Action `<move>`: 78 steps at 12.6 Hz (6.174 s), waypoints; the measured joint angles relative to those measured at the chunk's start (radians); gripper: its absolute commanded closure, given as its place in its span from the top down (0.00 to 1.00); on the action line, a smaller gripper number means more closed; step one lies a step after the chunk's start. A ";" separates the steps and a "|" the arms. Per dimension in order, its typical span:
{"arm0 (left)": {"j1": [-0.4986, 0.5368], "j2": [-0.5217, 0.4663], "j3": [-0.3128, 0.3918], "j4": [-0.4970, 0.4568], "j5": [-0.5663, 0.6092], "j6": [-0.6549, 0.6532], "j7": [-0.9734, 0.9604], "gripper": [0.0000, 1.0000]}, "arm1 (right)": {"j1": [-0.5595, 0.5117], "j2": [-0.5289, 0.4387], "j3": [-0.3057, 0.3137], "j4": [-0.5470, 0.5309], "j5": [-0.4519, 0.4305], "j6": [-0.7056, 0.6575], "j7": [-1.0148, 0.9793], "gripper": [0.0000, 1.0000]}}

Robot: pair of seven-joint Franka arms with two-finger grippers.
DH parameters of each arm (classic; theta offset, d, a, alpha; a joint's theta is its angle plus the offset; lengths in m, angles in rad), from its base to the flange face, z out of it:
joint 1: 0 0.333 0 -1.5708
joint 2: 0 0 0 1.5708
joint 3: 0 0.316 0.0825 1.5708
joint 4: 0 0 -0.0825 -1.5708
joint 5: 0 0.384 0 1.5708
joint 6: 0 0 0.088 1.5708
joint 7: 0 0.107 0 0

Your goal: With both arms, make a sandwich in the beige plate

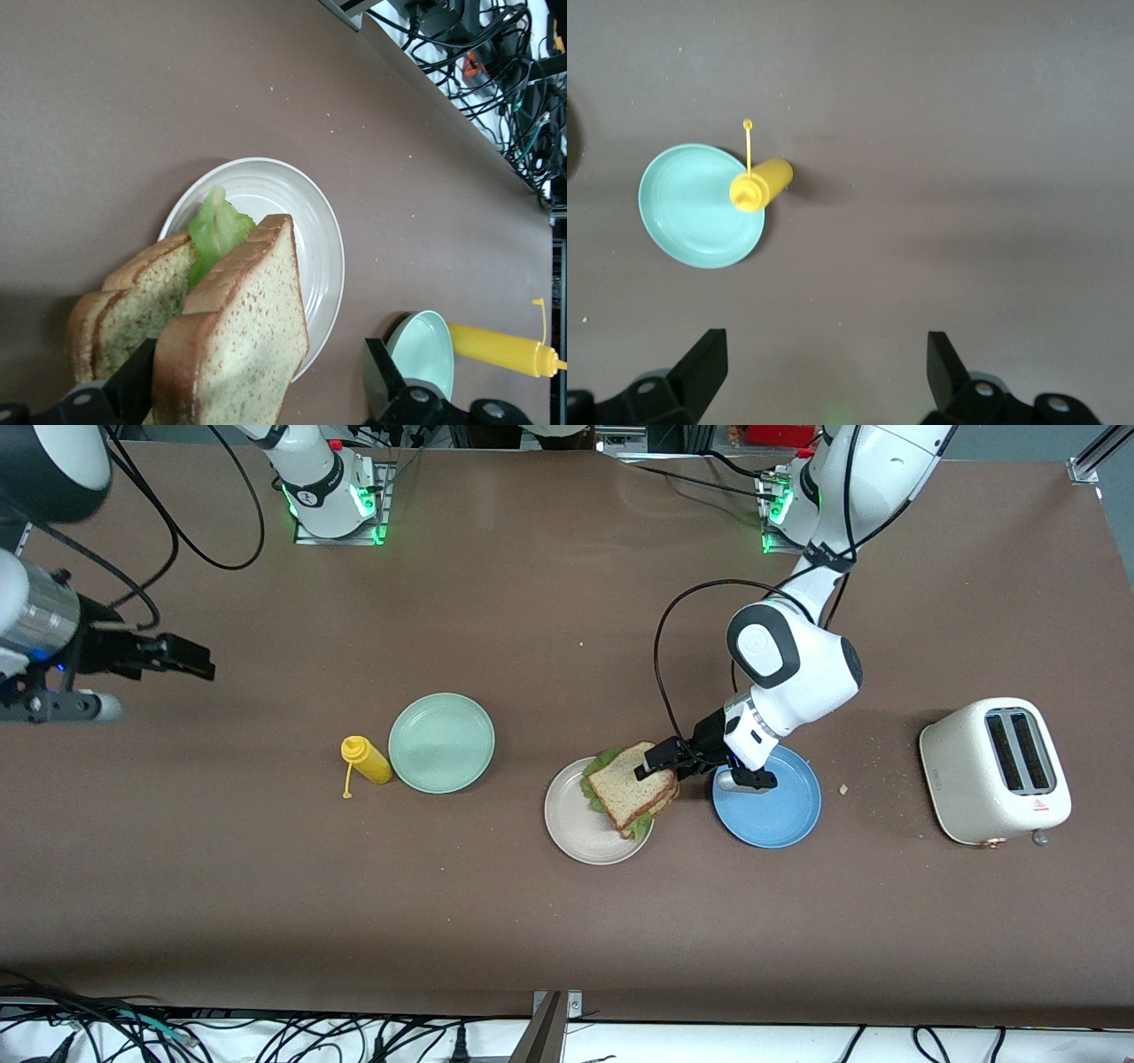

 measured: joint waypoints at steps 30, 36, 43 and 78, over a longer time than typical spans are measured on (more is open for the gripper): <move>0.355 -0.148 0.048 0.615 1.173 -1.128 -0.621 0.99 | -0.123 -0.140 0.039 -0.131 -0.096 0.009 -0.017 1.00; 0.389 -0.196 0.046 0.560 1.153 -1.064 -0.621 0.98 | -0.124 -0.140 0.040 -0.131 -0.098 0.007 -0.018 1.00; 0.310 -0.292 0.127 0.398 1.153 -0.914 -0.611 0.99 | -0.124 -0.140 0.041 -0.125 -0.098 0.007 -0.018 1.00; 0.301 -0.302 0.129 0.428 1.153 -0.922 -0.499 1.00 | -0.123 -0.161 0.062 -0.089 -0.087 -0.009 -0.024 1.00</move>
